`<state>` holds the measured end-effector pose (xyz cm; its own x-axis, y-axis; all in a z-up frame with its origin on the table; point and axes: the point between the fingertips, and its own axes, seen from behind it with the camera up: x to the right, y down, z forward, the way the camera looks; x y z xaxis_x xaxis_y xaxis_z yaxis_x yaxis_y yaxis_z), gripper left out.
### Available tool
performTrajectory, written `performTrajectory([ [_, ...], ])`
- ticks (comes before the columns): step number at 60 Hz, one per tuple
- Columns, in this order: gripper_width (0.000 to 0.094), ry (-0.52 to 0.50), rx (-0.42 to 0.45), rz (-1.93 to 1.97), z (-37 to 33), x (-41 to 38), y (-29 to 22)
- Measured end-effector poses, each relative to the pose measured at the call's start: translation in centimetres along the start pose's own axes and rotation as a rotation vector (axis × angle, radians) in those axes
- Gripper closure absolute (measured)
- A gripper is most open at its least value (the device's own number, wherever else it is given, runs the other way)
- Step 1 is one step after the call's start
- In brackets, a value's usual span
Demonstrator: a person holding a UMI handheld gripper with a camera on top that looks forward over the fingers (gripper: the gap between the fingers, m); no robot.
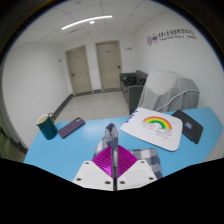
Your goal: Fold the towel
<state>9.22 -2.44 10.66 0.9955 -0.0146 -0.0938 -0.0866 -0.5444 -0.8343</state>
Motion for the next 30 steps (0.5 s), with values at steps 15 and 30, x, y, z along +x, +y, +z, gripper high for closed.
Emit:
performTrajectory([
  [15,0.0894,0.243,-0.167,-0.009,2.1,11.7,7.6],
  [30,0.0119,0.231,-0.099,0.026,-4.3,9.9,5.8],
])
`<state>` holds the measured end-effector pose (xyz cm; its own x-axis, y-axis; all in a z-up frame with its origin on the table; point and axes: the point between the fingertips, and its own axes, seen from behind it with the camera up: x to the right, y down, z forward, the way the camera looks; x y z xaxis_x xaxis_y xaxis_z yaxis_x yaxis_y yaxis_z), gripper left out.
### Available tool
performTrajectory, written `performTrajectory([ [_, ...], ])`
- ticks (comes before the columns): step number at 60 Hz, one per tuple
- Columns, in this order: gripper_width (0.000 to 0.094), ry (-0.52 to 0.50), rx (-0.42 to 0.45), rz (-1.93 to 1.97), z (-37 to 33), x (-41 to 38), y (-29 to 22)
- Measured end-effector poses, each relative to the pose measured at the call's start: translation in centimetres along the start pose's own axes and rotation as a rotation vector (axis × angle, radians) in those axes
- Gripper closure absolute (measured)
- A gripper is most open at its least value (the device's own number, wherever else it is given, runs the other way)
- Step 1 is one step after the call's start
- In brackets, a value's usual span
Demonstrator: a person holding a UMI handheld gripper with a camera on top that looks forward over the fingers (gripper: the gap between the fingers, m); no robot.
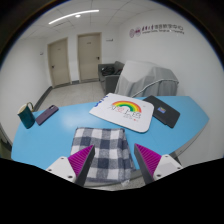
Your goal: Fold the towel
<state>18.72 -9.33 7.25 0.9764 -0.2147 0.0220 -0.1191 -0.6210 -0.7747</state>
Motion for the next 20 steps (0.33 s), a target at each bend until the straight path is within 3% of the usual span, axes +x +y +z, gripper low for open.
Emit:
performTrajectory([
  [7,0.0101,-0.027,0.049,-0.012,-6.0,-1.5,0.3],
  [20,0.0089,-0.14,0.032,0.016,-15.1,-3.6,3.0],
])
